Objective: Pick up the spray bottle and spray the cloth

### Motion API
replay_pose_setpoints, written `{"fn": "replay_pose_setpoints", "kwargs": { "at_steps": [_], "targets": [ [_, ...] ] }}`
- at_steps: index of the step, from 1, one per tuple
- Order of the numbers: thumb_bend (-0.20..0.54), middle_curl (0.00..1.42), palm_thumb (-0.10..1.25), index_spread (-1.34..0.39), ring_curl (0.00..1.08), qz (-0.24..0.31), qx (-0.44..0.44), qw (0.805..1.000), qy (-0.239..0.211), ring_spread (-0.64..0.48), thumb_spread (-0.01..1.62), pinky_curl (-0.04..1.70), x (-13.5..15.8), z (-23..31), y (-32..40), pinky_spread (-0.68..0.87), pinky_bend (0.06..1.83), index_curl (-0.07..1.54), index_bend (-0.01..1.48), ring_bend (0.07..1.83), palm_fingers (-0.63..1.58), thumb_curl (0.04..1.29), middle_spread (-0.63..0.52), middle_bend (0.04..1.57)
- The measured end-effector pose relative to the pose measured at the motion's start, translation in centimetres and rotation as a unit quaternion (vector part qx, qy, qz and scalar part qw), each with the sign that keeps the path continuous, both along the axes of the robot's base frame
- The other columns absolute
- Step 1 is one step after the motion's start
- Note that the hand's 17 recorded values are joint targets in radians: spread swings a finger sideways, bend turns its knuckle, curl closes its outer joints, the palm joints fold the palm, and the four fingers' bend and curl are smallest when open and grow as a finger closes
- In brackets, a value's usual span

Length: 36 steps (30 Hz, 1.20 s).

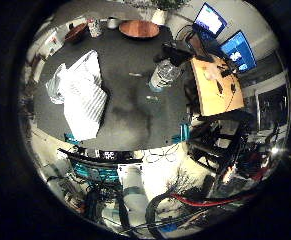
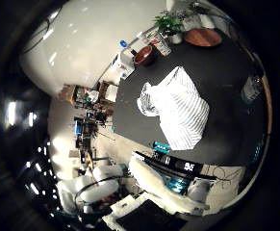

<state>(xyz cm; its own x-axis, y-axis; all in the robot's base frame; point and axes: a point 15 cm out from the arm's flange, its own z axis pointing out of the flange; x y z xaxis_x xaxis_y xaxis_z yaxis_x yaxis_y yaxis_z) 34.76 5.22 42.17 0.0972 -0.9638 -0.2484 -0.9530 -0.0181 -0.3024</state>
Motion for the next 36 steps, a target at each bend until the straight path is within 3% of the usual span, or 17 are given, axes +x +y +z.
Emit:
{"fn": "replay_pose_setpoints", "kwargs": {
  "at_steps": [17, 36],
  "targets": [
    [-0.034, 0.29, 0.43, -0.32, 0.26, 0.029, -0.017, 0.999, -0.014, 0.29, 0.93, 0.23, -2.4, 1.3, -1.4, 0.63, 0.9, 0.32, 0.17, 0.34, 0.06, 0.35, 0.03, 0.18],
    [-0.033, 0.3, 0.38, -0.3, 0.26, -0.01, -0.023, 1.0, -0.017, 0.29, 0.91, 0.23, -4.4, -1.2, -11.1, 0.62, 0.95, 0.3, 0.17, 0.36, 0.04, 0.34, 0.04, 0.18]
  ]
}}
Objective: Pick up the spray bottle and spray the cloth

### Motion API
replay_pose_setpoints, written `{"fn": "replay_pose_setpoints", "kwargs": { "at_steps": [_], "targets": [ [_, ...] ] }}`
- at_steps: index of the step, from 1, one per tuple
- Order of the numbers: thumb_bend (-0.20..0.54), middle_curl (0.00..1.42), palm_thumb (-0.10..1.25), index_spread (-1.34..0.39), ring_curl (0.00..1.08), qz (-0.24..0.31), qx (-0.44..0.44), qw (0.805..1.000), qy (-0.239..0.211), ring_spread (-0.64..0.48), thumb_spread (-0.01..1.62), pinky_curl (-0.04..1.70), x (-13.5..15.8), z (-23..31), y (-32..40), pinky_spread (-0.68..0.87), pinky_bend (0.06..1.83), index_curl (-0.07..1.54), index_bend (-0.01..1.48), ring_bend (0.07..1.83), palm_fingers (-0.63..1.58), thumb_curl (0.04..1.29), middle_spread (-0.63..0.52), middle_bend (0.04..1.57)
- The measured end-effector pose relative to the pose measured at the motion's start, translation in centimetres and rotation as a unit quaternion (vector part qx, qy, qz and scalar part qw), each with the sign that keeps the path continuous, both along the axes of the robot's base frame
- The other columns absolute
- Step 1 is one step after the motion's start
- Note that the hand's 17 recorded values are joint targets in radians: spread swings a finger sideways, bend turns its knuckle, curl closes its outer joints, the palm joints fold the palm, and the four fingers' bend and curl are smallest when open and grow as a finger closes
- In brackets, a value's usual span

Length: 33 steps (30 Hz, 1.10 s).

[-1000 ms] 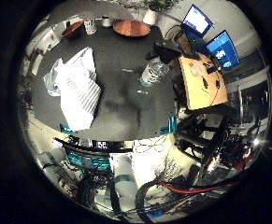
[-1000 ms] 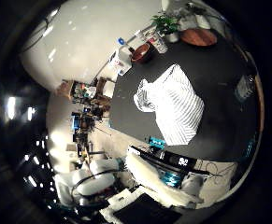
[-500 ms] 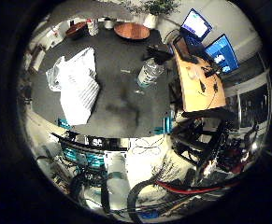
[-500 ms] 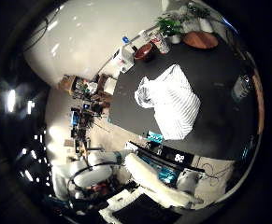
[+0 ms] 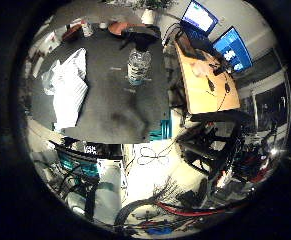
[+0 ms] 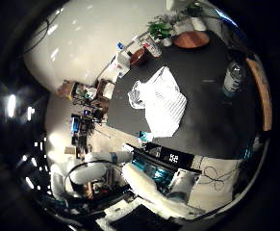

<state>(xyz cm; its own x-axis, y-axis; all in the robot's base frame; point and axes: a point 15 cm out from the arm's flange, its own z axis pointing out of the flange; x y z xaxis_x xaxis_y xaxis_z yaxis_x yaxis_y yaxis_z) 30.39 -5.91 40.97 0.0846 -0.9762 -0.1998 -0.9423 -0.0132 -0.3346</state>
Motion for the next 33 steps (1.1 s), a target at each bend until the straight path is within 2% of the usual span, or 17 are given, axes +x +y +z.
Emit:
{"fn": "replay_pose_setpoints", "kwargs": {
  "at_steps": [8, 19, 33],
  "targets": [
    [-0.033, 0.3, 0.38, -0.3, 0.26, -0.04, 0.023, 0.999, -0.013, 0.29, 0.91, 0.23, 0.1, -1.2, -3.8, 0.61, 0.97, 0.3, 0.17, 0.37, 0.02, 0.34, 0.07, 0.18],
    [-0.037, 0.3, 0.35, -0.28, 0.26, -0.108, 0.08, 0.989, -0.065, 0.3, 0.9, 0.23, 1.4, -1.7, -9.4, 0.61, 1.0, 0.29, 0.16, 0.38, 0.0, 0.34, 0.1, 0.19],
    [-0.035, 0.3, 0.31, -0.28, 0.26, -0.163, 0.135, 0.974, -0.075, 0.3, 0.88, 0.23, 0.6, -5.4, -17.1, 0.61, 1.02, 0.29, 0.16, 0.39, 0.0, 0.34, 0.11, 0.19]
  ]
}}
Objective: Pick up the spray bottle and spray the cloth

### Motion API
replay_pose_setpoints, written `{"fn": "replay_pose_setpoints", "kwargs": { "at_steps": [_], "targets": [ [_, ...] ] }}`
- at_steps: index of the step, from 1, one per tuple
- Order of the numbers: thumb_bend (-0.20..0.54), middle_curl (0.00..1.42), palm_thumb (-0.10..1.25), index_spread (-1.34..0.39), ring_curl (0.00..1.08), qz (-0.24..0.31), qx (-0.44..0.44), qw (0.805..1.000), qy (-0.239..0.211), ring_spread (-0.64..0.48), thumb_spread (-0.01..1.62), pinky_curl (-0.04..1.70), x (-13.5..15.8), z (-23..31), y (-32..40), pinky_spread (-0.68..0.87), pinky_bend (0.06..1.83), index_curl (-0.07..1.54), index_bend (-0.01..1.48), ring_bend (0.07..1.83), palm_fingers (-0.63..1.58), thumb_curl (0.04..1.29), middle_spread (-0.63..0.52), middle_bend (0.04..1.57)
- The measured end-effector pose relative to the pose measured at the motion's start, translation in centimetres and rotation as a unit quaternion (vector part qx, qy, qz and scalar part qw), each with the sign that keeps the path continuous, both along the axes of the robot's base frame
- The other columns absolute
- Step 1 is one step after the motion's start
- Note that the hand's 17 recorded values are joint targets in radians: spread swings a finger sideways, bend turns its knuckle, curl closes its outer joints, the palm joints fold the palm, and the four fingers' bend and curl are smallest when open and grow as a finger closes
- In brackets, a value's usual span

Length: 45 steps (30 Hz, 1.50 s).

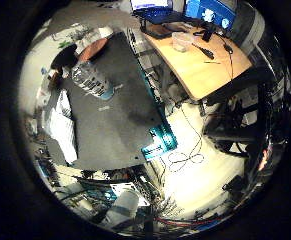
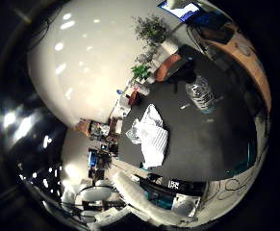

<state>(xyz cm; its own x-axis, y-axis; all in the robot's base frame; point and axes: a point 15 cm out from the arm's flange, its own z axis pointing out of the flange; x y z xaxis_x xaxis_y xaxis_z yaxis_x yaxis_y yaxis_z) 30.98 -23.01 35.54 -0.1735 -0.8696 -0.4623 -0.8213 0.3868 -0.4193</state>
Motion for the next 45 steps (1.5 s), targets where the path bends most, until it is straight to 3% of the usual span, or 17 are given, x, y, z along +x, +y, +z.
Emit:
{"fn": "replay_pose_setpoints", "kwargs": {
  "at_steps": [10, 23, 38, 45],
  "targets": [
    [-0.038, 0.31, 0.28, -0.27, 0.26, 0.006, 0.02, 1.0, 0.007, 0.3, 0.87, 0.23, 1.2, -2.3, -4.9, 0.61, 1.06, 0.28, 0.16, 0.41, 0.0, 0.34, 0.11, 0.19],
    [-0.036, 0.32, 0.28, -0.27, 0.26, 0.034, 0.055, 0.998, -0.009, 0.3, 0.86, 0.22, 7.0, -1.8, -8.6, 0.61, 1.08, 0.28, 0.16, 0.43, 0.01, 0.34, 0.1, 0.2],
    [-0.035, 0.32, 0.3, -0.27, 0.25, 0.13, 0.112, 0.985, 0.022, 0.3, 0.85, 0.2, 14.4, -6.6, -0.6, 0.61, 1.08, 0.28, 0.16, 0.41, 0.0, 0.34, 0.1, 0.19],
    [-0.034, 0.32, 0.3, -0.26, 0.25, 0.141, 0.099, 0.985, 0.027, 0.3, 0.86, 0.2, 17.2, -7.5, 2.0, 0.6, 1.06, 0.29, 0.16, 0.4, 0.0, 0.34, 0.1, 0.19]
  ]
}}
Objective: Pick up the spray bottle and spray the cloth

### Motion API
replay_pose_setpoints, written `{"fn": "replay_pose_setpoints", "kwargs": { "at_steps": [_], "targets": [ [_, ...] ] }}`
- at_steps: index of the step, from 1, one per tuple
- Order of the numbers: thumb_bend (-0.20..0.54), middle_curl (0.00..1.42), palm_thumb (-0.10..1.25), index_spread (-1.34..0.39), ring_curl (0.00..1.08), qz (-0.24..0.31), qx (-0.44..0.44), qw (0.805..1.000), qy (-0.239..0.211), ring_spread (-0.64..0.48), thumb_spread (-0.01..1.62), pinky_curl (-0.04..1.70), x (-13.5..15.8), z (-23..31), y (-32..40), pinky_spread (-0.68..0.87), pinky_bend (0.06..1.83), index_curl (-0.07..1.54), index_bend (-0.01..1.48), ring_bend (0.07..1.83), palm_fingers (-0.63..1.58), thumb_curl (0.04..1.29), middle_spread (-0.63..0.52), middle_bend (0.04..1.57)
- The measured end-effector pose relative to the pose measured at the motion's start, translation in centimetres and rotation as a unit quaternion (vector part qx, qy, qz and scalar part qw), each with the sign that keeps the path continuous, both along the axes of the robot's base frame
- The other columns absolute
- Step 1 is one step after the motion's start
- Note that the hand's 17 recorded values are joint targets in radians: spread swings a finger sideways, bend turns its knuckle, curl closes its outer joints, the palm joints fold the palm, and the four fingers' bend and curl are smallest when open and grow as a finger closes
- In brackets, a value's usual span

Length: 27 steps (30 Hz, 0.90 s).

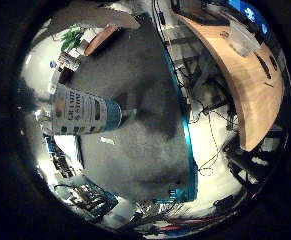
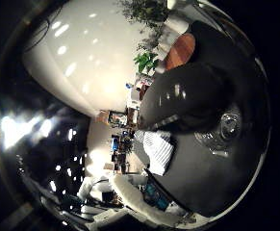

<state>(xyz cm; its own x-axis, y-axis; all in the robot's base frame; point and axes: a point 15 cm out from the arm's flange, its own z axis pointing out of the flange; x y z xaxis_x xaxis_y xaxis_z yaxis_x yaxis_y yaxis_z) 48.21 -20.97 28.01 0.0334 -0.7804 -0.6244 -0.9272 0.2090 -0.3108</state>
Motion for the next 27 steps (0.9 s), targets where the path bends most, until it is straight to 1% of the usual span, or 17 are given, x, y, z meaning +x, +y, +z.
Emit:
{"fn": "replay_pose_setpoints", "kwargs": {
  "at_steps": [5, 8, 9, 11, 12, 13, 14, 15, 16, 17, 18, 19, 20, 22, 27],
  "targets": [
    [-0.034, 0.31, 0.32, -0.27, 0.25, -0.001, -0.005, 1.0, 0.003, 0.3, 0.86, 0.2, 1.1, -1.2, 0.7, 0.6, 1.06, 0.29, 0.16, 0.41, 0.01, 0.34, 0.1, 0.19],
    [-0.021, 0.31, 0.37, -0.27, 0.26, -0.007, -0.009, 1.0, 0.005, 0.27, 0.87, 0.2, 1.4, -1.8, 0.6, 0.6, 1.07, 0.28, 0.15, 0.48, 0.11, 0.35, 0.07, 0.2],
    [-0.003, 0.32, 0.44, -0.28, 0.28, -0.011, -0.009, 1.0, 0.006, 0.24, 0.89, 0.19, 1.4, -2.0, 0.5, 0.59, 1.08, 0.28, 0.15, 0.55, 0.21, 0.36, 0.04, 0.21],
    [0.013, 0.33, 0.55, -0.32, 0.3, -0.022, -0.006, 1.0, 0.006, 0.11, 0.92, 0.17, 1.6, -2.3, 0.3, 0.55, 1.08, 0.26, 0.15, 0.7, 0.42, 0.38, -0.05, 0.27],
    [0.032, 0.35, 0.61, -0.34, 0.32, -0.03, -0.002, 1.0, 0.003, 0.03, 0.94, 0.17, 1.8, -2.3, 0.2, 0.49, 1.08, 0.26, 0.15, 0.79, 0.54, 0.39, -0.09, 0.31],
    [0.042, 0.39, 0.69, -0.4, 0.36, -0.04, 0.003, 0.999, -0.002, -0.15, 0.97, 0.15, 2.2, -2.3, 0.1, 0.31, 1.08, 0.25, 0.14, 0.96, 0.78, 0.41, -0.18, 0.44],
    [0.051, 0.41, 0.74, -0.43, 0.37, -0.049, 0.006, 0.999, -0.007, -0.23, 0.99, 0.14, 2.5, -2.2, -0.1, 0.16, 1.1, 0.23, 0.12, 1.02, 0.92, 0.42, -0.24, 0.53],
    [0.036, 0.45, 0.77, -0.46, 0.4, -0.057, 0.008, 0.998, -0.011, -0.29, 1.01, 0.15, 2.7, -2.1, -0.3, -0.02, 1.12, 0.23, 0.13, 1.07, 0.98, 0.42, -0.29, 0.61],
    [0.036, 0.48, 0.81, -0.48, 0.42, -0.059, 0.009, 0.998, -0.011, -0.33, 1.04, 0.15, 2.8, -2.1, -0.2, -0.19, 1.12, 0.22, 0.13, 1.1, 1.09, 0.42, -0.32, 0.69],
    [0.037, 0.5, 0.83, -0.49, 0.42, -0.06, 0.01, 0.998, -0.01, -0.34, 1.05, 0.16, 2.8, -2.1, -0.2, -0.26, 1.12, 0.23, 0.15, 1.1, 1.12, 0.42, -0.33, 0.72],
    [0.038, 0.52, 0.86, -0.51, 0.43, -0.059, 0.01, 0.998, -0.01, -0.35, 1.07, 0.16, 2.9, -2.1, 0.0, -0.38, 1.1, 0.25, 0.2, 1.11, 1.2, 0.43, -0.34, 0.79],
    [0.038, 0.54, 0.89, -0.53, 0.44, -0.058, 0.01, 0.998, -0.009, -0.35, 1.1, 0.16, 2.9, -2.2, 0.1, -0.46, 1.08, 0.27, 0.22, 1.12, 1.22, 0.43, -0.34, 0.82],
    [0.035, 0.55, 0.92, -0.54, 0.44, -0.058, 0.011, 0.998, -0.009, -0.34, 1.12, 0.17, 3.0, -2.2, 0.2, -0.51, 1.07, 0.29, 0.25, 1.12, 1.24, 0.43, -0.34, 0.85],
    [0.03, 0.57, 0.96, -0.56, 0.45, -0.06, 0.011, 0.998, -0.01, -0.33, 1.15, 0.18, 3.0, -2.0, 0.1, -0.58, 1.05, 0.34, 0.3, 1.15, 1.27, 0.43, -0.33, 0.91],
    [-0.003, 0.59, 1.01, -0.56, 0.47, -0.063, 0.013, 0.998, -0.019, -0.3, 1.21, 0.21, 3.1, -1.0, 0.2, -0.63, 1.03, 0.42, 0.36, 1.18, 1.28, 0.4, -0.29, 1.04]
  ]
}}
